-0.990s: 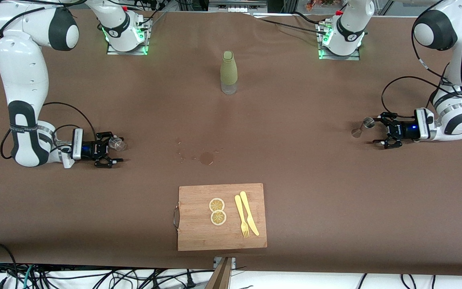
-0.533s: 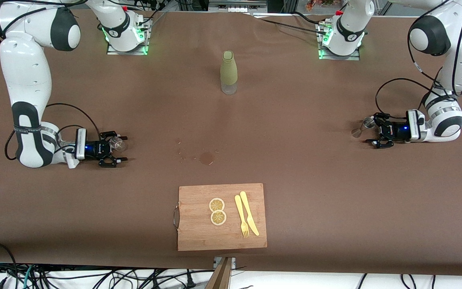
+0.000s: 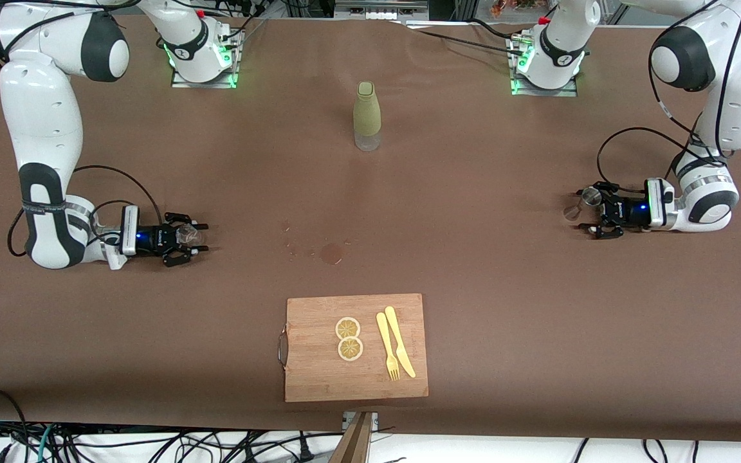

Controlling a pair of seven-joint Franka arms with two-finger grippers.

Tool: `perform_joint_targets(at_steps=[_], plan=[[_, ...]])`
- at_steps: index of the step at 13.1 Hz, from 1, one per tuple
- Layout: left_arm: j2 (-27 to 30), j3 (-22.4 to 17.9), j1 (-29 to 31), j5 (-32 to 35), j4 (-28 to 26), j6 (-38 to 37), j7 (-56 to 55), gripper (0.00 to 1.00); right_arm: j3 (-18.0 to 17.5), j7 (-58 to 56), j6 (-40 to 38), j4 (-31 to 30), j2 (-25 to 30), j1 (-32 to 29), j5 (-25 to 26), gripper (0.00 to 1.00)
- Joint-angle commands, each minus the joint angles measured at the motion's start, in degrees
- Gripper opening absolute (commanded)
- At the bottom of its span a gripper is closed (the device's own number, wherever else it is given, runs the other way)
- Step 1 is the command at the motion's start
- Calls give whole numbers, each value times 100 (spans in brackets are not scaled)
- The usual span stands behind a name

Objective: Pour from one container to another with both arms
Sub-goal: 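Close the right gripper on the glass cup while the left gripper grasps the jigger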

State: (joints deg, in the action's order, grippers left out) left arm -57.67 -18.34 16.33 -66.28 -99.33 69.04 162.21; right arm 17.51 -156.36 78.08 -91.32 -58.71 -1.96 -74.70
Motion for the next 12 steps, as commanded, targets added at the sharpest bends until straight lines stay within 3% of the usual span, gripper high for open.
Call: perform_joint_targets(at_steps=[1, 5, 8, 12], plan=[[1, -117, -86, 36, -148, -83, 1920, 100, 24, -413, -118, 88, -97, -6, -98, 33], [10, -117, -95, 45, -227, -171, 1920, 86, 24, -387, -117, 88, -80, 2, -98, 9], [1, -126, -95, 45, -236, -224, 1999, 56, 59, -273, -91, 88, 43, 142, -89, 8], [1, -152, -95, 132, -227, -268, 1990, 56, 393, 438, -12, 70, 456, 713, -106, 9]])
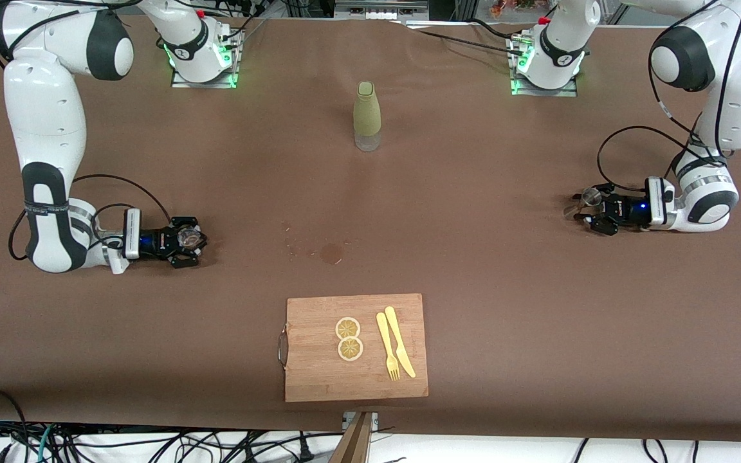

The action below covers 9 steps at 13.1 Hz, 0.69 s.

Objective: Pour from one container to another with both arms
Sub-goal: 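Close the right gripper on the glass cup while the left gripper grasps the jigger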

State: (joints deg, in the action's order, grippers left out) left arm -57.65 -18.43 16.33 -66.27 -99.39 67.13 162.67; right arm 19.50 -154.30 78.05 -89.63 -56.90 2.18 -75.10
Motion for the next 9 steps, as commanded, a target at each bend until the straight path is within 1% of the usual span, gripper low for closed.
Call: perform_joint_targets(at_steps=[1, 2, 3, 4, 5, 7, 8, 9], plan=[[-1, -152, -87, 150, -221, -78, 1944, 56, 204, 416, 52, -99, 372, 405, -84, 10], [-9, -152, -87, 141, -221, -78, 1944, 46, 230, 653, 70, -99, 469, 553, -93, 10], [-18, -152, -87, 141, -230, -78, 1944, 24, 300, 934, 79, -107, 583, 703, -102, 14], [-27, -152, -87, 150, -230, -69, 1953, 6, 309, 1154, 157, -116, 706, 800, -110, 14], [-36, -143, -87, 141, -230, -60, 1953, 0, 309, 1330, 245, -125, 829, 862, -180, 14], [-62, -143, -87, 89, -239, -43, 1953, 0, 309, 1630, 307, -134, 944, 1055, -373, 12], [-71, -143, -87, 80, -230, -25, 1953, 0, 327, 1718, 447, -143, 1031, 1152, -461, 9], [-80, -135, -87, 62, -221, -16, 1961, 0, 336, 1858, 622, -143, 1145, 1248, -462, 9]])
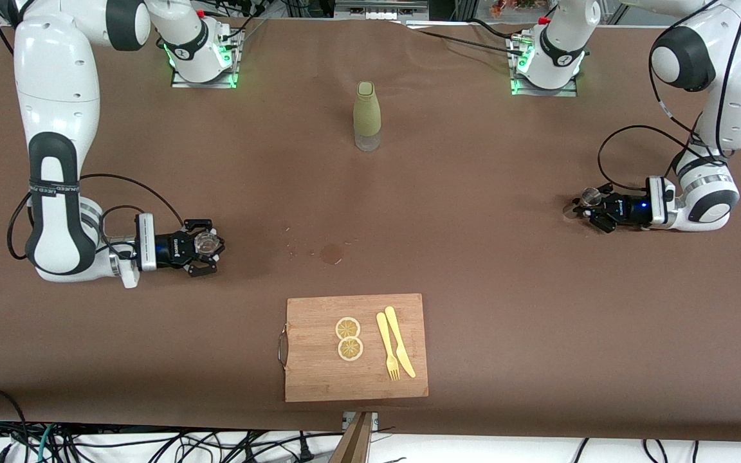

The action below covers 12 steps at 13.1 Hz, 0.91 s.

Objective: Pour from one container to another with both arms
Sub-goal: 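Lift the glass cup and jigger, bringing both grippers together mid-table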

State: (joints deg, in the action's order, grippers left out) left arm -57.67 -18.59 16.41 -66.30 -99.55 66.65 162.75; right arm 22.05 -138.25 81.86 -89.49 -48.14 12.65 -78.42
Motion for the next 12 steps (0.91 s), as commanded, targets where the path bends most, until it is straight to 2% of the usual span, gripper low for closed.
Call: perform_joint_targets(at_steps=[1, 3, 7, 9, 12], plan=[[-78, -110, -103, 39, -214, 50, 1884, 0, 106, 446, 400, -165, 374, 325, -130, 7], [-26, -75, -120, -5, -153, 208, 1691, 0, 168, 807, 699, -174, 577, 536, -121, 7], [185, 101, -409, -172, -135, 217, 628, 0, 264, 1177, 989, -165, 701, 852, -130, 7], [203, 329, -664, -487, -117, 252, 355, 0, 588, 1283, 1086, -165, 701, 1221, -148, 7], [553, 759, -1138, -778, -117, 865, -102, 0, 669, 1406, 1209, -165, 710, 1398, -148, 7]])
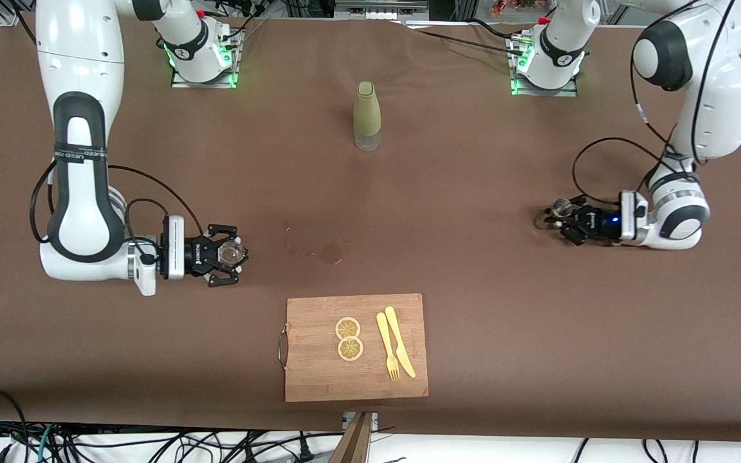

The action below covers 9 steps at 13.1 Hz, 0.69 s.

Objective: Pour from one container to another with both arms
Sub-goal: 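Lift the glass cup and jigger, bringing both grippers together mid-table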

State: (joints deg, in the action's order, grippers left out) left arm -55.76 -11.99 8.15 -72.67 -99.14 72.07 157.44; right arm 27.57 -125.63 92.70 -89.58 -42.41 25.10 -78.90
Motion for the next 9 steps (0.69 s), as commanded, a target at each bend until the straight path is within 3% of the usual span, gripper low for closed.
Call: perform_joint_targets(at_steps=[1, 4, 9], plan=[[477, 144, -549, -342, -176, 491, 289, 0, 126, 178, 186, -139, 145, 205, -100, 7], [514, 836, -937, -1080, -237, 1324, -134, 0, 143, 406, 458, -156, 250, 424, -91, 7], [505, 1384, -1893, -2661, -220, 2548, -643, 0, 854, 1196, 784, -218, 383, 1416, -82, 7]])
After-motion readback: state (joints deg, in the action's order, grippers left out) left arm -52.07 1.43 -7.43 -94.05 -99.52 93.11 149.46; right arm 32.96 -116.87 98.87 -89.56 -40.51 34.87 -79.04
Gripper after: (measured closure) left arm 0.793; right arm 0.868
